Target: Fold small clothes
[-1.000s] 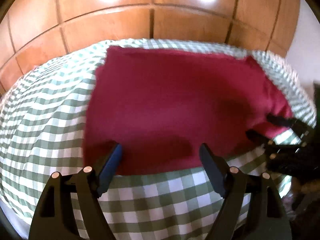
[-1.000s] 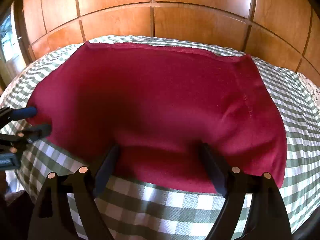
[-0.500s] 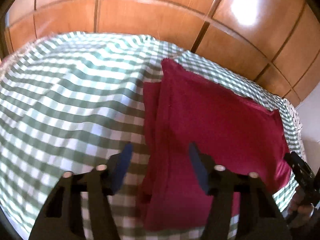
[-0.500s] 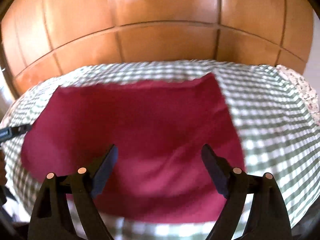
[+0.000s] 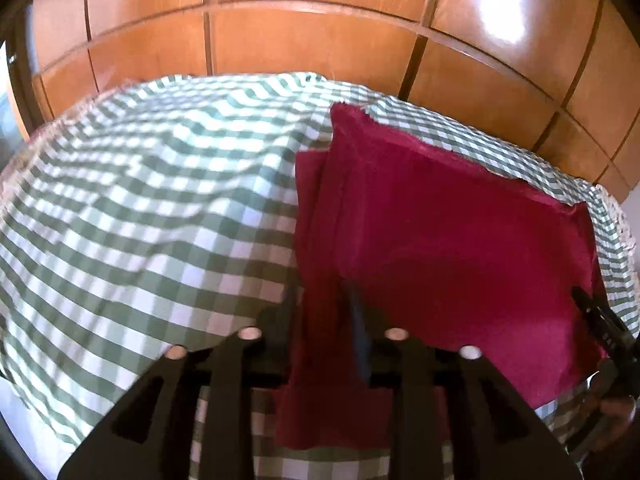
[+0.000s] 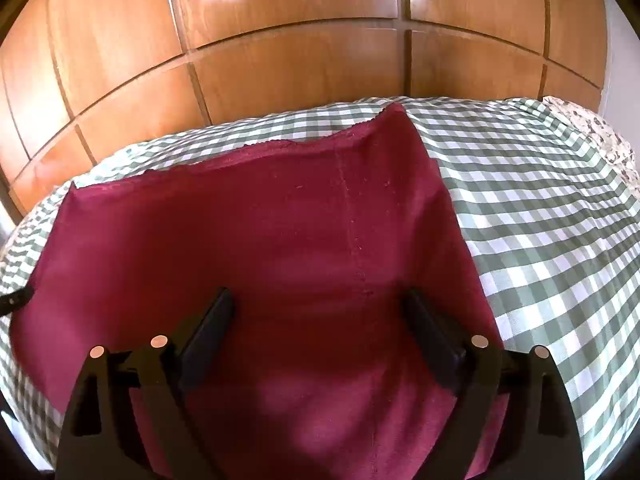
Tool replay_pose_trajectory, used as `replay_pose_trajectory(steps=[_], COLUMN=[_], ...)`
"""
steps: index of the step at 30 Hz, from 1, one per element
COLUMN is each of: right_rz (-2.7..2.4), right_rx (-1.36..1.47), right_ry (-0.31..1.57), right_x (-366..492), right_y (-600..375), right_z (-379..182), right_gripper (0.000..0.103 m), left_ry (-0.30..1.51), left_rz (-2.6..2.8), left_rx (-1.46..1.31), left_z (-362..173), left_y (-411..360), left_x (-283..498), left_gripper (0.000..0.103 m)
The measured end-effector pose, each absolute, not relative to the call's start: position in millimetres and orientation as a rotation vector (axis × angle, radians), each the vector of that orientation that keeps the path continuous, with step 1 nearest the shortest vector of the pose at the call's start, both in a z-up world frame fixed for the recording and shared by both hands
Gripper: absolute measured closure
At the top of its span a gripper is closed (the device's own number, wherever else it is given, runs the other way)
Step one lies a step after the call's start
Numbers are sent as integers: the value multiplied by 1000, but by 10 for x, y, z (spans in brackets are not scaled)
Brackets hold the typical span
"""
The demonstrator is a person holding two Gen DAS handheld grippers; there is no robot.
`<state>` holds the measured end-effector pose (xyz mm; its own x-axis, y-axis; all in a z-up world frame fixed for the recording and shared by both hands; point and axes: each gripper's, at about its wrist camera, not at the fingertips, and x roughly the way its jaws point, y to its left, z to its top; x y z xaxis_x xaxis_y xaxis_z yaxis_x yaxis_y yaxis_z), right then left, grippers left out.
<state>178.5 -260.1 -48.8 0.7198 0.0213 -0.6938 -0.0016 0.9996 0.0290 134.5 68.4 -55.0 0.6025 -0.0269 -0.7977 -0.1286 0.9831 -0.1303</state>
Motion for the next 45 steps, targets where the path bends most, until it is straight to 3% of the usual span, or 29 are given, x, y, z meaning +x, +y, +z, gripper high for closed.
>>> replay_pose_trajectory(steps=[6, 12, 16, 19, 21, 24, 31, 39, 45], right_rz=[12, -89, -166, -151, -192, -200, -177, -112, 27], right_rx=[2, 19, 57, 99, 57, 117, 173, 207, 332], right_ry=[797, 712, 755, 838, 896, 893, 869, 898, 926], right_x=[1786, 1923, 2213, 2379, 2474, 2463, 2441, 2466, 2282], right_y=[-2572, -2831, -3104, -3211, -3254, -3370, -3454, -3504, -3667], right_z=[-352, -8, -19, -153, -320, -483, -521, -486, -421], right_gripper=[15, 15, 16, 37, 37, 28, 25, 18, 15], left_ry=[854, 826, 826, 829, 832, 862, 896, 864, 831], left_rz=[63, 50, 38, 31, 28, 21, 33, 27, -35], left_rx=[-131, -101, -92, -74, -58, -42, -10, -11, -37], left_z=[-348, -280, -302, -322, -348, -454, -643, -476, -371], left_y=[701, 630, 584, 525, 494, 451, 409, 363, 243], left_x=[1363, 1358, 1386, 1396, 1405, 1432, 1440, 1336, 1226], left_gripper=[57, 54, 50, 49, 48, 48, 46, 45, 39])
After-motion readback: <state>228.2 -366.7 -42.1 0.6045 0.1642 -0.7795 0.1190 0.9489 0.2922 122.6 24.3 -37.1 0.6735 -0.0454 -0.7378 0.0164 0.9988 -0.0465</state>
